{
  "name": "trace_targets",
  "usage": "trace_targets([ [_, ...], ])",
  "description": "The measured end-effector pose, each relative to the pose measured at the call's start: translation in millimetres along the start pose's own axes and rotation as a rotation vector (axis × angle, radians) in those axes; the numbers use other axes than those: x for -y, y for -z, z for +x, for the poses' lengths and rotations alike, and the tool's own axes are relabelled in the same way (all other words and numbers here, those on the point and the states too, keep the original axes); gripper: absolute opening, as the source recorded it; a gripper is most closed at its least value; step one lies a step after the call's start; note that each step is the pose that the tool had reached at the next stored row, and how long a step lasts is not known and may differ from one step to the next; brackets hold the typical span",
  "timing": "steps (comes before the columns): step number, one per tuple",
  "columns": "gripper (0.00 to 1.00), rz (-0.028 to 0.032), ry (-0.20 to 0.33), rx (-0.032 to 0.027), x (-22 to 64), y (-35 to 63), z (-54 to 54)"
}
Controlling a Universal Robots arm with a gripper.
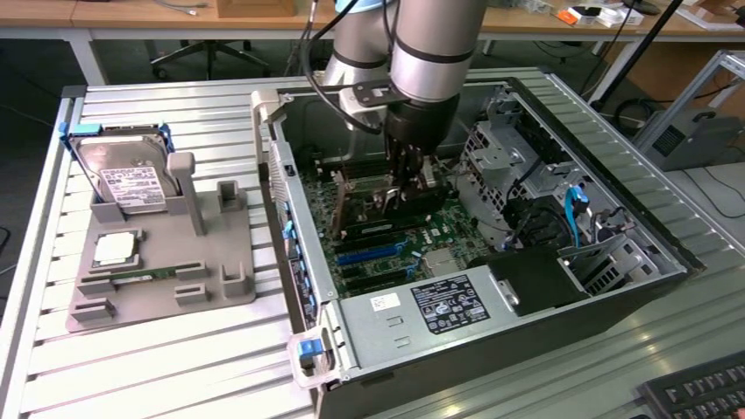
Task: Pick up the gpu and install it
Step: 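Insert the gpu into the slot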
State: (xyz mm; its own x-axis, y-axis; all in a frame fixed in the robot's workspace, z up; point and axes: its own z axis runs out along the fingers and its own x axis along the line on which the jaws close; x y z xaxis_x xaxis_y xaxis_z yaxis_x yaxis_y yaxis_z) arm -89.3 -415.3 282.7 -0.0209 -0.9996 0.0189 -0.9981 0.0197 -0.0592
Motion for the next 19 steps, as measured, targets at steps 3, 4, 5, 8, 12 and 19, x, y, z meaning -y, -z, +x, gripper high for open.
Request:
trace_targets([
  [3, 0.27, 0.0, 0.0, 0.0001, -2.2, -0.4, 0.8],
  [4, 0.27, 0.0, 0.0, 0.0001, -2.4, -0.5, 1.3],
  [5, 0.27, 0.0001, 0.0, 0.0001, -2.6, -0.6, 2.0],
  [8, 0.27, 0.0001, 0.0, 0.0001, -3.1, -0.8, 4.8],
  [12, 0.27, 0.0, 0.0, 0.0001, -4.2, -1.2, 9.5],
  [19, 0.27, 0.0, 0.0, 0.0001, -4.8, -2.1, 16.7],
])
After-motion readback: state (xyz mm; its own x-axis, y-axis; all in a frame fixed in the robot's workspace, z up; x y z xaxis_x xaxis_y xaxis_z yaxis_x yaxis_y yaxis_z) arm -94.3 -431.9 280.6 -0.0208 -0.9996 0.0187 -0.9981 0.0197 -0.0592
